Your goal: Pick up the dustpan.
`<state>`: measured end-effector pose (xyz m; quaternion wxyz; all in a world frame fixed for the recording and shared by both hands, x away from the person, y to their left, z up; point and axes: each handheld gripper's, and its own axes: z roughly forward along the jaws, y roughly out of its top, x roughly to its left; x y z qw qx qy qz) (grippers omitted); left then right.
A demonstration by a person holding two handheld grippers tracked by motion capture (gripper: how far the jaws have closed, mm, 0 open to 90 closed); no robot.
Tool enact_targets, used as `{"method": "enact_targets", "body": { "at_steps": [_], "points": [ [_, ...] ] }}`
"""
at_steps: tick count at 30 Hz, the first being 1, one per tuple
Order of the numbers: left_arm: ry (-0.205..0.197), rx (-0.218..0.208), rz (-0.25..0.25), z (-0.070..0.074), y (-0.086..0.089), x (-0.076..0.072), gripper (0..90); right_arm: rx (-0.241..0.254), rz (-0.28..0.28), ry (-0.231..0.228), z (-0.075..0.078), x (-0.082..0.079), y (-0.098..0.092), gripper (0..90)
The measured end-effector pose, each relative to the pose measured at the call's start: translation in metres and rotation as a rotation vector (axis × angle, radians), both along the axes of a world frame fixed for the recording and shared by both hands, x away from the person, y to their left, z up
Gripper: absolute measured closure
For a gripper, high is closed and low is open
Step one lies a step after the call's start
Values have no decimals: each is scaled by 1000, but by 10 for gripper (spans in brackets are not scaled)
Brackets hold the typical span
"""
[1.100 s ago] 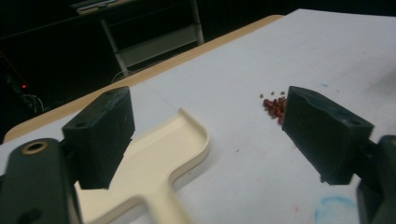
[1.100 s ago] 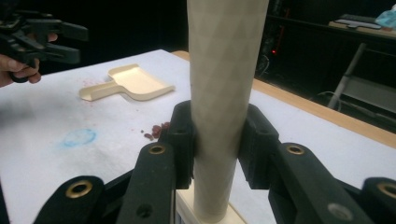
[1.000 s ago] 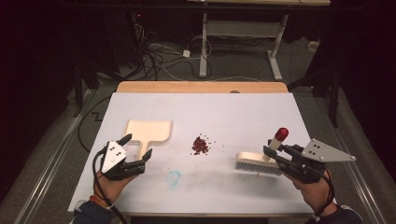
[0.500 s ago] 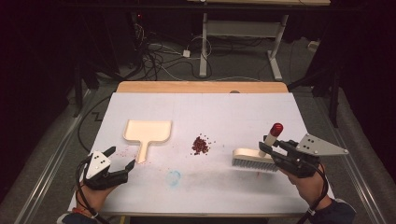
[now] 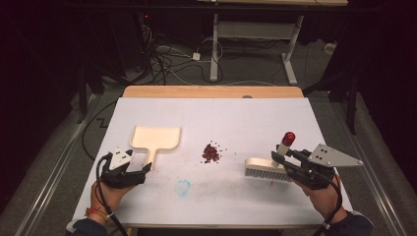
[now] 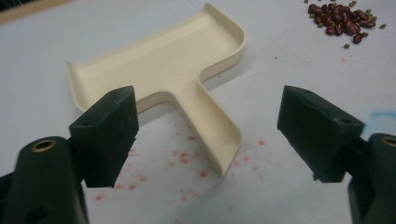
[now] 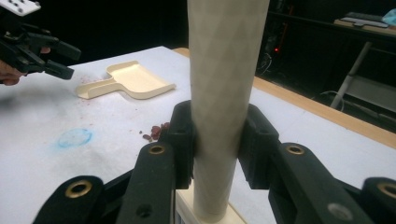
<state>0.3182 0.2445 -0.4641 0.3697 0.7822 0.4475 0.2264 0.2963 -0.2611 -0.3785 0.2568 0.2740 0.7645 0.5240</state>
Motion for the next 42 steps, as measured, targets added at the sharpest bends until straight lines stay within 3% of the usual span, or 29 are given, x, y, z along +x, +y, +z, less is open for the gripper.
{"method": "enact_targets", "body": {
  "at_steps": [3, 8, 11, 13, 17, 19, 20, 21, 31, 36, 39, 42],
  "points": [
    [82, 1, 44, -2, -12, 16, 219, 5, -17, -5, 0, -2, 0, 701],
    [183, 49, 79, -18, -23, 40, 264, 11, -19, -9, 0, -2, -1, 700],
    [217, 55, 107, -25, -23, 51, 347, 12, -25, 4, -2, 0, -2, 700],
    [235, 33, 102, -29, -23, 55, 388, 10, -24, 11, -3, 0, -3, 700],
    [201, 19, 102, -31, -23, 60, 474, 12, -32, 13, -4, 1, -4, 700],
    [189, 13, 106, -32, -23, 61, 574, 14, -32, 11, -5, 1, -3, 700],
    [182, 18, 104, -32, -23, 62, 574, 14, -32, 11, -5, 1, -3, 700],
    [176, 30, 84, -32, -23, 63, 631, 12, -29, 11, -5, 1, -3, 700],
    [167, 48, 74, -30, -23, 63, 637, 26, -18, 18, -5, 3, -4, 700],
    [158, 89, 51, -20, -22, 61, 641, 24, -5, 12, -5, 3, -4, 700],
    [140, 73, 30, -14, -20, 58, 641, 26, -5, 13, -5, 3, -4, 700],
    [134, 105, 9, -9, -21, 54, 641, 25, -8, 12, -5, 3, -5, 700]
  ]
}}
